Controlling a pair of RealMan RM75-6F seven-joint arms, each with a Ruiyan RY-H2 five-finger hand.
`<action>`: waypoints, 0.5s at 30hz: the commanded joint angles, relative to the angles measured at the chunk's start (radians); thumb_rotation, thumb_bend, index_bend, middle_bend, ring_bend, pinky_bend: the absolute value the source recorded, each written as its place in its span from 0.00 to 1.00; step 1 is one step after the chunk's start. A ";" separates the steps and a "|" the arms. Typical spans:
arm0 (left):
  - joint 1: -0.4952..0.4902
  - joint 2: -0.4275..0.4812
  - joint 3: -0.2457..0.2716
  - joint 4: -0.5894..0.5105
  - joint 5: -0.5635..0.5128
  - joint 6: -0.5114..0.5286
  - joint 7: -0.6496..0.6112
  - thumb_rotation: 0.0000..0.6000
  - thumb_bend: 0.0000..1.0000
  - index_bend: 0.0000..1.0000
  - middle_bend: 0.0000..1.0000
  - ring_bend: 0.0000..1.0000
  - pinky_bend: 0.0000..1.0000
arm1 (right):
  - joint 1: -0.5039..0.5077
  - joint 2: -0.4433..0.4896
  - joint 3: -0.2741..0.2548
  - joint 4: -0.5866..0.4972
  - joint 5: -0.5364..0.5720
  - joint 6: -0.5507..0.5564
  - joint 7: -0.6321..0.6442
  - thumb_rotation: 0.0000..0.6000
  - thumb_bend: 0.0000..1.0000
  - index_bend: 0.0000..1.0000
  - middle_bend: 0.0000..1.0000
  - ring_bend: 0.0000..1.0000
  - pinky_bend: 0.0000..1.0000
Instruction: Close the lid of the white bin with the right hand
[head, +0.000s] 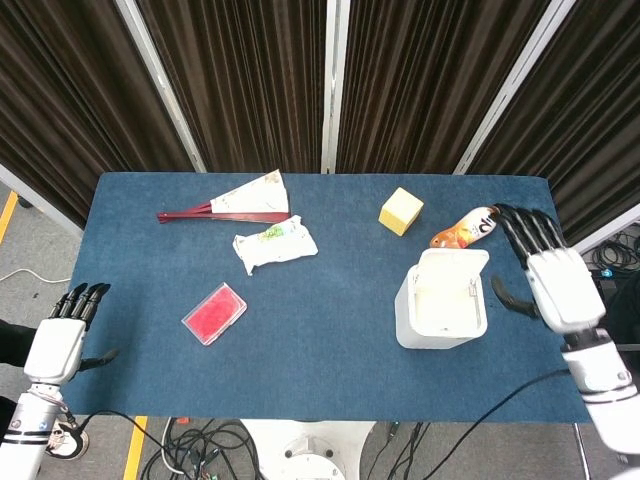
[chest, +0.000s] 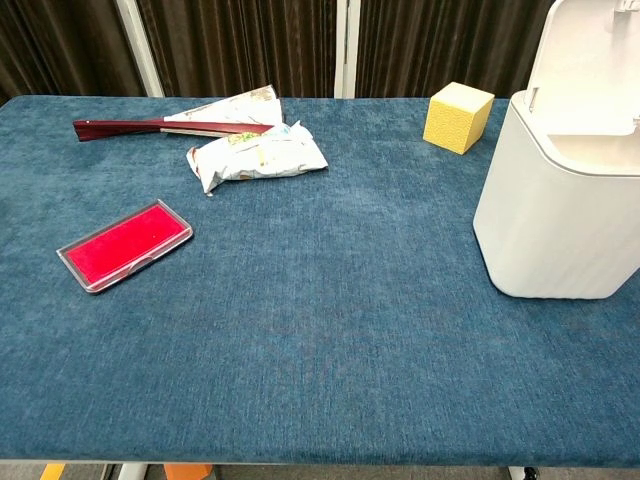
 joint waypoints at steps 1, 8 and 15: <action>0.002 0.000 -0.001 0.005 -0.001 0.002 -0.008 1.00 0.07 0.08 0.09 0.04 0.13 | 0.204 0.070 0.101 -0.026 0.295 -0.278 -0.006 0.92 0.33 0.00 0.10 0.00 0.00; 0.002 0.008 0.001 0.011 -0.002 -0.001 -0.016 1.00 0.07 0.08 0.09 0.04 0.13 | 0.364 0.059 0.095 0.027 0.530 -0.511 0.007 0.78 0.34 0.17 0.25 0.15 0.12; -0.002 0.013 -0.001 0.009 -0.002 -0.005 -0.017 1.00 0.07 0.08 0.09 0.04 0.13 | 0.393 0.068 0.083 0.033 0.566 -0.554 0.047 0.74 0.41 0.32 0.35 0.28 0.30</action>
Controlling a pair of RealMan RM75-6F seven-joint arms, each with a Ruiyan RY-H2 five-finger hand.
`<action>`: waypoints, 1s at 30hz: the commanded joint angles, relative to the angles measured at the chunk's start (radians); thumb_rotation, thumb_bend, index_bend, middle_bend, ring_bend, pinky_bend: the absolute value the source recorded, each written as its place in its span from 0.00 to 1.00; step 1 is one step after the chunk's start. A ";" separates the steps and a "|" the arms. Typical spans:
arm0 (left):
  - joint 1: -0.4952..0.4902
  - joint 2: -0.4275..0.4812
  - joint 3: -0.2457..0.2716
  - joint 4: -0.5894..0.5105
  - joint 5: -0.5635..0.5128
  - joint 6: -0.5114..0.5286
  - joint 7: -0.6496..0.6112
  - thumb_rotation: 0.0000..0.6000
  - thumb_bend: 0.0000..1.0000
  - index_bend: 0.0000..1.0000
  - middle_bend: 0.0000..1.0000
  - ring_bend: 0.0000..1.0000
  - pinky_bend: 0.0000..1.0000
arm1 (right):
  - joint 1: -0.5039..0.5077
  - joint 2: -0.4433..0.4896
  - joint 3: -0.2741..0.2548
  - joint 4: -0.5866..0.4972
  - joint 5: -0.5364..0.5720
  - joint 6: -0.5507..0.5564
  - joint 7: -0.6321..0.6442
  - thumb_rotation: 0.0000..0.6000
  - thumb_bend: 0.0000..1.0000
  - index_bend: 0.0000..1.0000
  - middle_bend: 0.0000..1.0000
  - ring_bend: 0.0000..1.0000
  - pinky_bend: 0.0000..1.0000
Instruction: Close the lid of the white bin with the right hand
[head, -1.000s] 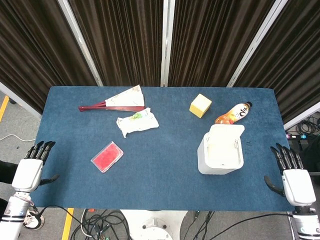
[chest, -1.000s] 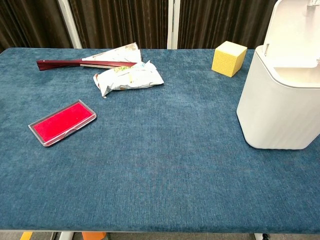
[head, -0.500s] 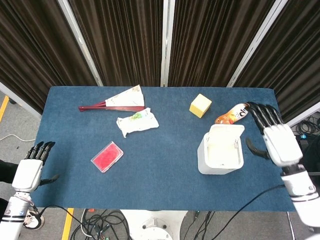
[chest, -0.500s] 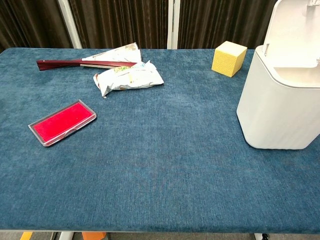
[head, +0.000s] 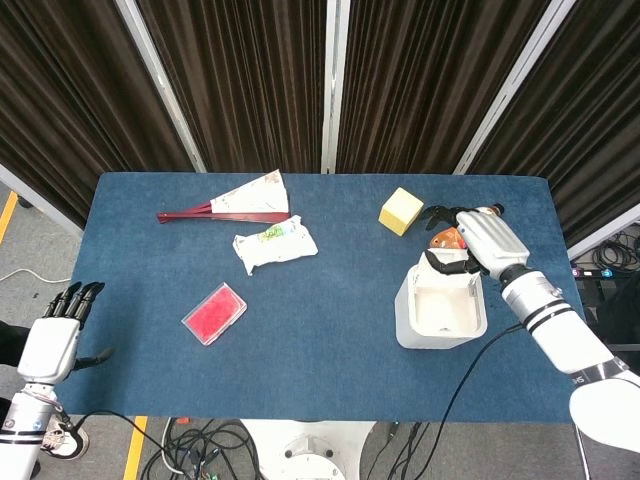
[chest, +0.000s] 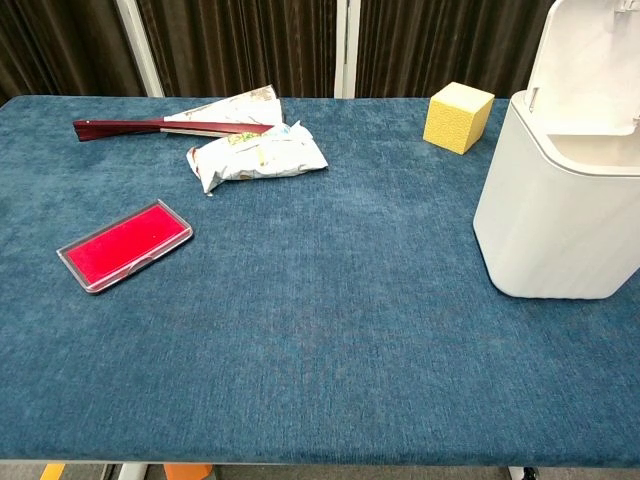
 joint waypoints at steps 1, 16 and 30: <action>-0.002 -0.001 0.001 0.001 0.000 -0.004 0.001 1.00 0.07 0.08 0.09 0.04 0.13 | 0.003 0.008 -0.007 0.002 0.008 -0.010 0.015 0.74 0.42 0.34 0.36 0.29 0.32; -0.004 0.001 0.000 -0.003 0.002 -0.002 0.009 1.00 0.07 0.08 0.09 0.04 0.13 | -0.024 0.028 -0.038 0.014 -0.050 -0.091 0.132 0.74 0.48 0.41 0.43 0.36 0.42; -0.005 0.006 -0.001 -0.016 0.005 0.002 0.020 1.00 0.07 0.08 0.09 0.04 0.13 | -0.174 0.048 -0.065 -0.048 -0.336 -0.078 0.297 0.74 0.52 0.44 0.45 0.41 0.50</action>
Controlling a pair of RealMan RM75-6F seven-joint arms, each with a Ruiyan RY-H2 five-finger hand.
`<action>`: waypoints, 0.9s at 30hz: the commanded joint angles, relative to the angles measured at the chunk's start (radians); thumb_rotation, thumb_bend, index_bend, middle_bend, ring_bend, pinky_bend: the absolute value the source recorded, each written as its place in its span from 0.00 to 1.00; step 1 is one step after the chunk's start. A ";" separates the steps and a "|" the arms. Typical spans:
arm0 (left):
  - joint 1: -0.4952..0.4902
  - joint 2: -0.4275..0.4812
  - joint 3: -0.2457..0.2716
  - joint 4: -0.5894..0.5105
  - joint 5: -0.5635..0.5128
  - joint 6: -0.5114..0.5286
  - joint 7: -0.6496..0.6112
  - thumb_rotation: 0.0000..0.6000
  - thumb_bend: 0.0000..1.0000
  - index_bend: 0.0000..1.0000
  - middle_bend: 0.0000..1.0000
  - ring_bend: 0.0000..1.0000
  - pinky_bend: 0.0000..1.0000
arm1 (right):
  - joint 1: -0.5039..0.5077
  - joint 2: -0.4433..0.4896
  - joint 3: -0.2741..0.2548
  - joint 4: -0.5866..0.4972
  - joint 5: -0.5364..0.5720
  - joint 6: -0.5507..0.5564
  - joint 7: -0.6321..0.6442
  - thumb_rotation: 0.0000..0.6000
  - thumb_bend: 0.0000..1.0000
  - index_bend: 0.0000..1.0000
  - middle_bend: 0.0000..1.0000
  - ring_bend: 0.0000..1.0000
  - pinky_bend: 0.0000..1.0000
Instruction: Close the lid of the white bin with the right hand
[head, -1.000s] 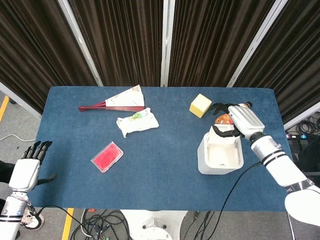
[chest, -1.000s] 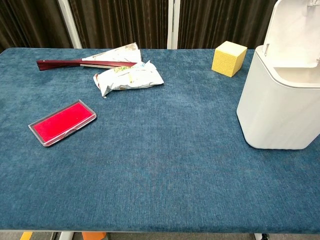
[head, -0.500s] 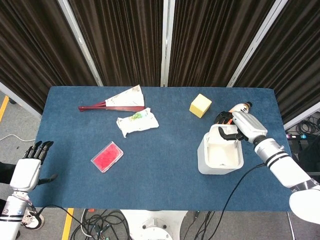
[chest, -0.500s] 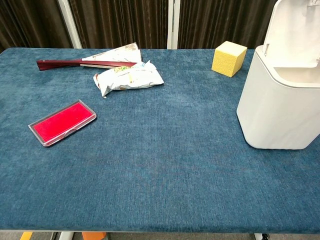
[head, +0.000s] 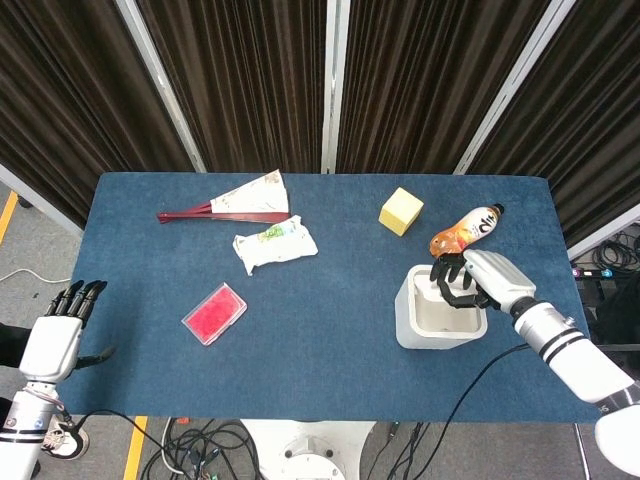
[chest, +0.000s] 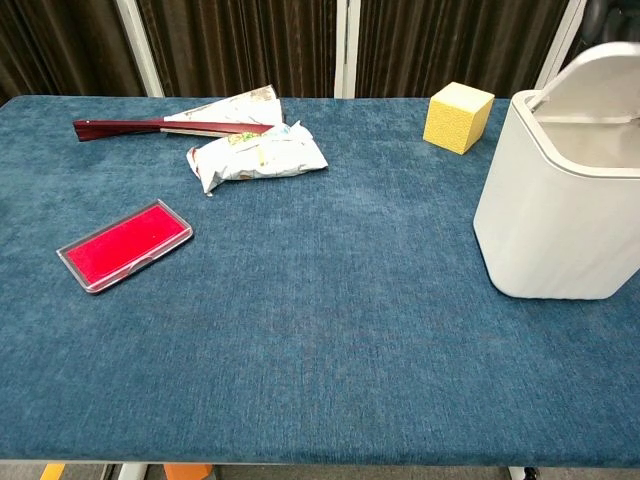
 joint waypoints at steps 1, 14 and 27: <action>0.000 -0.001 0.000 0.000 0.001 0.001 0.000 1.00 0.07 0.08 0.09 0.04 0.13 | -0.045 -0.009 -0.023 -0.007 -0.078 0.012 0.047 0.74 0.52 0.44 0.45 0.41 0.50; -0.001 -0.005 0.001 0.001 -0.001 -0.002 0.007 1.00 0.07 0.08 0.09 0.04 0.13 | -0.080 -0.087 -0.095 0.061 -0.242 0.029 0.146 0.74 0.54 0.44 0.45 0.41 0.50; 0.003 -0.004 0.004 0.005 -0.001 0.002 0.002 1.00 0.07 0.08 0.09 0.04 0.13 | -0.057 -0.136 -0.131 0.124 -0.237 0.032 0.161 0.74 0.57 0.44 0.45 0.41 0.50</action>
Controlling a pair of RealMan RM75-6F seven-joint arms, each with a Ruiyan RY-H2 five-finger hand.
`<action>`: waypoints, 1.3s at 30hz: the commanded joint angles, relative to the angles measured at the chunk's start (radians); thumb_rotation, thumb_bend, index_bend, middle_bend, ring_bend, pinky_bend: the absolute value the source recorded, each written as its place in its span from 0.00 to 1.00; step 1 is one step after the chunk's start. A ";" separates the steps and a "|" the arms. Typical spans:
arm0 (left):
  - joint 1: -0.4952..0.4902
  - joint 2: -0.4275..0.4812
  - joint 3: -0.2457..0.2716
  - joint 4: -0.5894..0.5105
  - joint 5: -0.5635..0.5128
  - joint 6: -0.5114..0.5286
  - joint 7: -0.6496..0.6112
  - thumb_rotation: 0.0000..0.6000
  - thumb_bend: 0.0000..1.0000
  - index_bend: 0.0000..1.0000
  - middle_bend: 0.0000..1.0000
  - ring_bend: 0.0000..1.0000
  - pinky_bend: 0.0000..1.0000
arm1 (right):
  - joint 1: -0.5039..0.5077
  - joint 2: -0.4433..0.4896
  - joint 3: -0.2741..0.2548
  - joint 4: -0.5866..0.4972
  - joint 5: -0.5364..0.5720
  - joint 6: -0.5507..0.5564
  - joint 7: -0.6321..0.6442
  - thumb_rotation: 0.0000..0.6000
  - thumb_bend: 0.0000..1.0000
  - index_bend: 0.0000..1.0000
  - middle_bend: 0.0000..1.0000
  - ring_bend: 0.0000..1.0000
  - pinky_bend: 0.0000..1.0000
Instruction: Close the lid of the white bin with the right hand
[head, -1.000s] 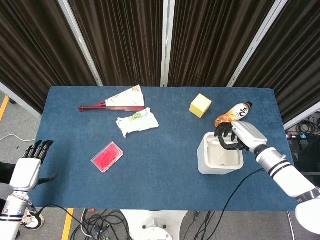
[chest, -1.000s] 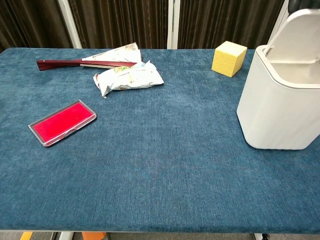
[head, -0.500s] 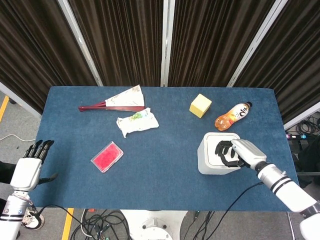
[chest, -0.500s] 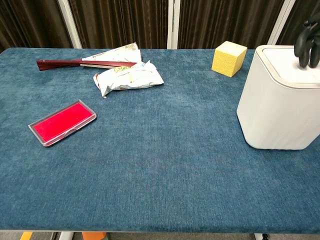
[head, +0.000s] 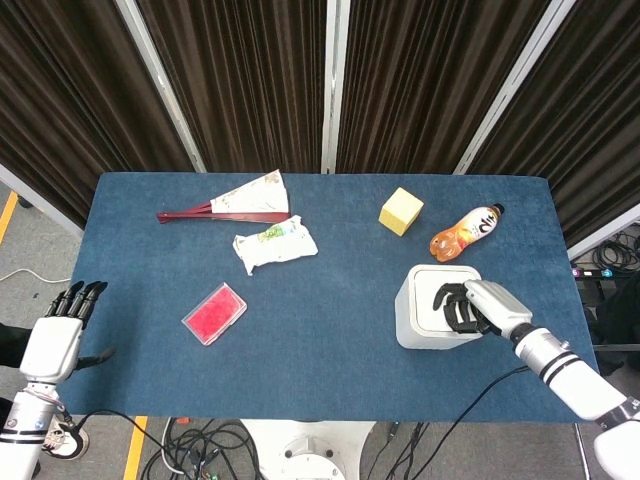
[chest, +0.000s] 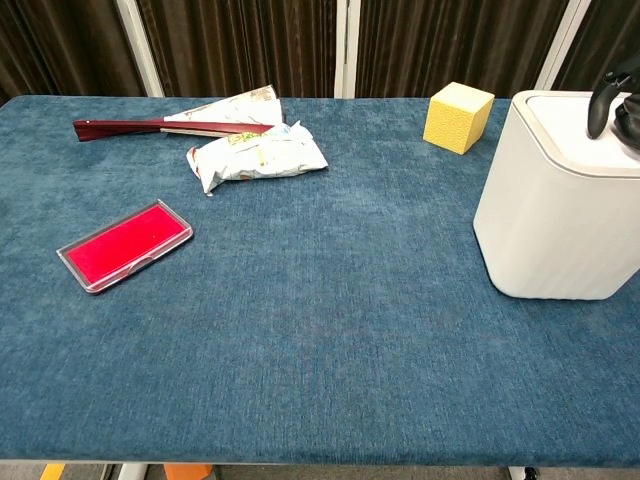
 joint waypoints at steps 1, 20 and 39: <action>0.001 0.000 0.001 0.001 0.000 0.001 -0.001 1.00 0.07 0.08 0.09 0.04 0.13 | 0.006 -0.008 -0.005 0.009 0.005 -0.002 0.001 0.74 0.57 0.44 0.45 0.41 0.50; 0.005 0.002 0.000 0.005 0.001 0.009 -0.006 1.00 0.07 0.08 0.09 0.04 0.13 | 0.033 -0.039 -0.033 0.034 0.026 -0.005 0.005 0.74 0.60 0.43 0.45 0.41 0.51; 0.004 0.012 -0.002 -0.030 0.004 0.011 0.015 1.00 0.07 0.08 0.09 0.04 0.13 | -0.423 0.030 -0.168 0.099 -0.281 0.681 -0.012 0.74 0.59 0.36 0.41 0.35 0.44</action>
